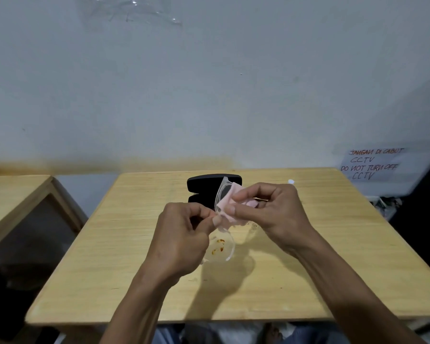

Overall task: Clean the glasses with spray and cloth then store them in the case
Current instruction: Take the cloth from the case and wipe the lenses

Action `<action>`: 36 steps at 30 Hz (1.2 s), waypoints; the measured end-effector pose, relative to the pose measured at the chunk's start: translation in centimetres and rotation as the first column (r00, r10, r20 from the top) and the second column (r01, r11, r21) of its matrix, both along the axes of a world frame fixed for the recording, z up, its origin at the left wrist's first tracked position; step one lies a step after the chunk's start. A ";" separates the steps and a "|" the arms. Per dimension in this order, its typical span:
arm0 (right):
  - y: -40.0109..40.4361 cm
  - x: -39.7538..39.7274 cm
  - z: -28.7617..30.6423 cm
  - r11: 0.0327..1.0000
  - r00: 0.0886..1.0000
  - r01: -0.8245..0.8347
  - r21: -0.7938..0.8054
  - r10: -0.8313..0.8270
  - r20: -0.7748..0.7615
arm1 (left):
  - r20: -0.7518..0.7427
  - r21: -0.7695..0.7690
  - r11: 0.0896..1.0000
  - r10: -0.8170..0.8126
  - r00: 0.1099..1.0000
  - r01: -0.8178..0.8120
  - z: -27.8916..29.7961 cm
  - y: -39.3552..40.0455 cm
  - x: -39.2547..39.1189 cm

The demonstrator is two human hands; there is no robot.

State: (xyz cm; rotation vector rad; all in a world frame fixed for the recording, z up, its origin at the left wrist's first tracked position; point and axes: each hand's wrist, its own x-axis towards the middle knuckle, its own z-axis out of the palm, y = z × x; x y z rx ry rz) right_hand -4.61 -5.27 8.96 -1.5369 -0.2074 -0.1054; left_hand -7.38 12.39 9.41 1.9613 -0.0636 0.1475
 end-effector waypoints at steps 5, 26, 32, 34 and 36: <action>0.4 0.5 -0.1 0.985 0.997 0.081 0.153 -0.081 -0.006 | 0.065 0.165 0.986 -0.032 0.997 0.021 0.2 -0.5 -0.2; -0.9 0.2 0.1 0.996 0.995 0.084 0.019 -0.085 0.043 | 0.070 0.050 0.998 -0.026 0.997 0.023 -0.5 -0.2 0.3; 1.0 0.8 0.7 0.979 0.990 0.134 0.155 -0.137 0.011 | 0.120 0.178 0.984 -0.024 0.993 0.002 -0.5 -0.9 0.2; 1.6 0.9 0.7 0.983 0.994 0.111 0.150 -0.112 0.000 | 0.115 0.132 0.991 -0.014 0.993 -0.002 -0.6 -0.9 0.2; 1.7 0.9 0.7 0.992 0.996 0.083 0.099 -0.084 0.005 | 0.092 0.031 1.000 -0.006 0.996 0.003 -0.6 -0.7 0.5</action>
